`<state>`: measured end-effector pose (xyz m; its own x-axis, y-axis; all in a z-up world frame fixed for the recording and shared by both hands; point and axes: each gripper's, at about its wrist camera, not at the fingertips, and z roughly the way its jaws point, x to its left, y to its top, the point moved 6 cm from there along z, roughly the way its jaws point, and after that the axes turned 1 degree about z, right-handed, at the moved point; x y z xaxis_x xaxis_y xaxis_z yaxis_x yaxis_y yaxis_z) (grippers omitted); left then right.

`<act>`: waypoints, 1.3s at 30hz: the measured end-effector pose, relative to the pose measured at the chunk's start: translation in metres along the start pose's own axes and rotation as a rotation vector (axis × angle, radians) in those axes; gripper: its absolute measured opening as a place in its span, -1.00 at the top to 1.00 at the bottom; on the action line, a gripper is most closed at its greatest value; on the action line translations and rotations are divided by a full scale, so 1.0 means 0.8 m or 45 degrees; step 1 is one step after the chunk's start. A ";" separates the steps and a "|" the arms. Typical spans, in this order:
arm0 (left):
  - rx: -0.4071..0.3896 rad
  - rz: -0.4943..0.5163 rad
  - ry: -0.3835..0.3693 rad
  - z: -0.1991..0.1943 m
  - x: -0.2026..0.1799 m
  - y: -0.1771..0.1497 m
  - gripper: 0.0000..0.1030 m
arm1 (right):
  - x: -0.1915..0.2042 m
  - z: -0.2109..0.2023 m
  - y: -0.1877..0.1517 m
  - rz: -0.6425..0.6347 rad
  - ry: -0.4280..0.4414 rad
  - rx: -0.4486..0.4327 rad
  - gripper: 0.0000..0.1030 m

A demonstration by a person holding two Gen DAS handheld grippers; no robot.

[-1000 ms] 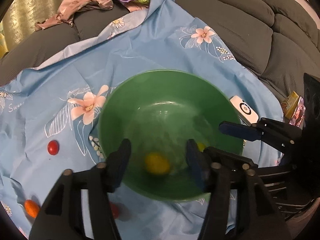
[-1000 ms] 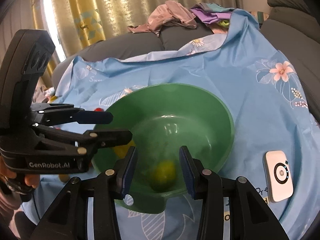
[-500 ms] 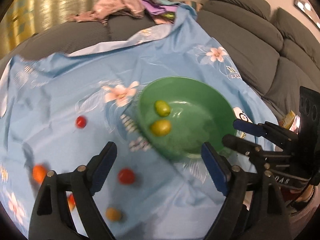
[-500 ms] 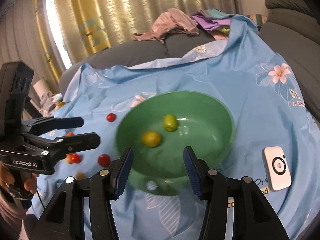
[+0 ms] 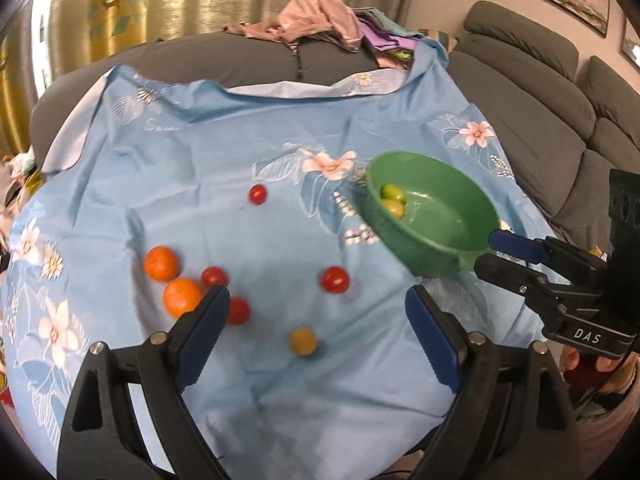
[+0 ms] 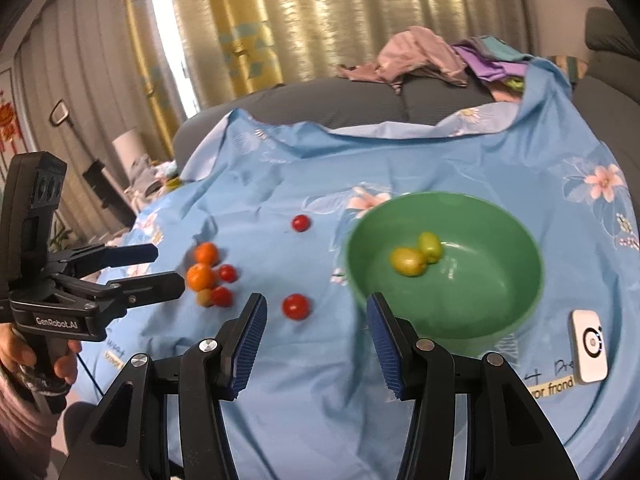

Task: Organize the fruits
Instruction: 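Withdraw both grippers from the bowl toward the remaining fruits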

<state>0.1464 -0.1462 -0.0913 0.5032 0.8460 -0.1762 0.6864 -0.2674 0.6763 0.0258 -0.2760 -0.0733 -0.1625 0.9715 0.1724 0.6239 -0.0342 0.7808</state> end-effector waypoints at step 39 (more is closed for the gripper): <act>-0.006 -0.096 -0.061 0.078 0.109 -0.089 -0.71 | 0.099 0.113 -0.025 -0.147 0.168 0.259 -0.02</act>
<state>0.1744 -0.0824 -0.1995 0.4751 0.8404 -0.2609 0.7209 -0.2016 0.6631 0.0700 -0.1775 -0.1295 -0.3313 0.9269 0.1762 0.7342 0.1359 0.6652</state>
